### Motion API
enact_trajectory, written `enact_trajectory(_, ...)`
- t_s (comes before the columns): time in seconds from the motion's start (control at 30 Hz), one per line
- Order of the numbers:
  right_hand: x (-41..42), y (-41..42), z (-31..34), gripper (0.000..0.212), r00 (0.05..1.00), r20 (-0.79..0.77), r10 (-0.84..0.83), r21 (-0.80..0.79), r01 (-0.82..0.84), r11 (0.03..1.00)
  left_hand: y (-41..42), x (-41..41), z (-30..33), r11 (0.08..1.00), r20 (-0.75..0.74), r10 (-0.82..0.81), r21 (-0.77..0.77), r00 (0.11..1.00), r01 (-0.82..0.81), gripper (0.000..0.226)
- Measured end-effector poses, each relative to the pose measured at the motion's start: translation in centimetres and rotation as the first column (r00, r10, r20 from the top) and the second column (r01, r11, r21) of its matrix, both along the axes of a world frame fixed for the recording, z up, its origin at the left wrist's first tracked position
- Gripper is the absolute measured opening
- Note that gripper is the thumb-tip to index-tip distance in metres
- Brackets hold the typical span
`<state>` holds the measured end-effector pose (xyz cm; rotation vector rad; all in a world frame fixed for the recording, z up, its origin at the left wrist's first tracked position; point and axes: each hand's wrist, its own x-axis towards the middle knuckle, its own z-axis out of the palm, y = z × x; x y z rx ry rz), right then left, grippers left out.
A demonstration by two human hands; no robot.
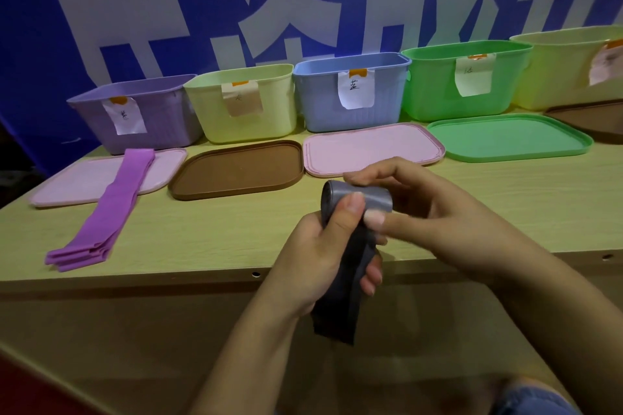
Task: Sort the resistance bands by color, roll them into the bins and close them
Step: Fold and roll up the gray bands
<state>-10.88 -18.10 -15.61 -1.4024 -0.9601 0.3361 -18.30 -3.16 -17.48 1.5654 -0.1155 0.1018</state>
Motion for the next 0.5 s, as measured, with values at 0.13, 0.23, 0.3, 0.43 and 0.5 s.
enact_trajectory(0.13, 0.3, -0.5, 0.4, 0.048, 0.986, -0.162, 0.027, -0.131, -0.049, 0.99, 0.2, -0.1, 0.2, 0.998, 0.037, -0.038, 0.05, 0.999, 0.036, 0.046)
enact_trajectory(0.23, 0.0, -0.1, 0.3, 0.034, 0.99, -0.12, 0.075, -0.218, -0.1, 0.971, 0.5, -0.3, 0.1, 0.993, 0.073, -0.096, 0.069, 0.993, 0.091, 0.03)
enact_trajectory(0.3, -0.2, -0.2, 0.3, 0.029, 0.986, -0.133, 0.104, -0.164, -0.125, 0.978, 0.8, -0.5, 0.0, 0.989, 0.075, -0.144, 0.042, 0.987, 0.141, 0.021)
enact_trajectory(0.43, -0.7, -0.2, 0.3, 0.023, 0.999, -0.046, 0.014, -0.122, -0.019, 0.992, 1.5, -0.2, -0.8, 0.966, 0.084, -0.228, -0.103, 0.97, 0.236, 0.039)
enact_trajectory(0.5, -1.1, -0.1, 0.4, 0.023, 0.999, -0.012, -0.032, -0.113, 0.031, 0.993, 1.7, 0.2, -1.1, 0.927, 0.088, -0.279, -0.235, 0.956, 0.292, 0.049)
